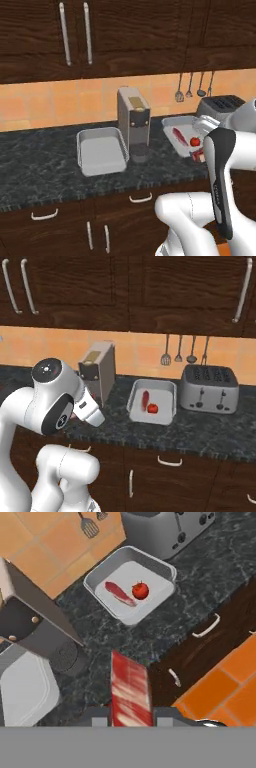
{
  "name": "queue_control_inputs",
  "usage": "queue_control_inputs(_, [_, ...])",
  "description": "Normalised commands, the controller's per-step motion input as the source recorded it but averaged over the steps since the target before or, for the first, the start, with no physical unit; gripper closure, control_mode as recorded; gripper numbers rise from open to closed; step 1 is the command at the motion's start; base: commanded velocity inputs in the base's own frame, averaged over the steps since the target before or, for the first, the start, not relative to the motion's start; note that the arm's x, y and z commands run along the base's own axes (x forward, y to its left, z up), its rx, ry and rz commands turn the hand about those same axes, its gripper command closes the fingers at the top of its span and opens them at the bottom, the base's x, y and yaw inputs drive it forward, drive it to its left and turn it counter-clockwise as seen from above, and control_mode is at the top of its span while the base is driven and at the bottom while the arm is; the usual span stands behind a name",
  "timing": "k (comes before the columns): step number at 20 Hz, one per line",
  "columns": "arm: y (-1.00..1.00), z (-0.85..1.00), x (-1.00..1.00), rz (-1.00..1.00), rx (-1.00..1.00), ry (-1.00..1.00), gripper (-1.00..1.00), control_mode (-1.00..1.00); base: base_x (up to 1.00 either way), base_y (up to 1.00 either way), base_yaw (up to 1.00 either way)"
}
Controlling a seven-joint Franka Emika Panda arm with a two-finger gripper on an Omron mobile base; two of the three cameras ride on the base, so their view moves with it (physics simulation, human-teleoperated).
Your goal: Place one tomato and one steak in each tupperware on the nearby counter, to pack two identical lunches.
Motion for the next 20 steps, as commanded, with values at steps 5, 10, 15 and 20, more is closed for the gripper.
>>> queue_control_inputs(5, [0.00, 0.00, 0.00, 0.00, 0.00, 0.00, 1.00, 1.00, 0.63, 1.00, -0.06])
queue_control_inputs(10, [0.00, 0.00, 0.00, 0.00, 0.00, 0.00, 1.00, 1.00, 0.35, 1.00, -0.09])
queue_control_inputs(15, [0.13, -0.19, 0.02, -0.01, -0.05, 0.00, 1.00, -1.00, 0.05, 0.59, -0.04])
queue_control_inputs(20, [0.34, -0.67, 0.37, -0.06, -0.02, -0.21, 1.00, -1.00, 0.00, 0.00, 0.00])
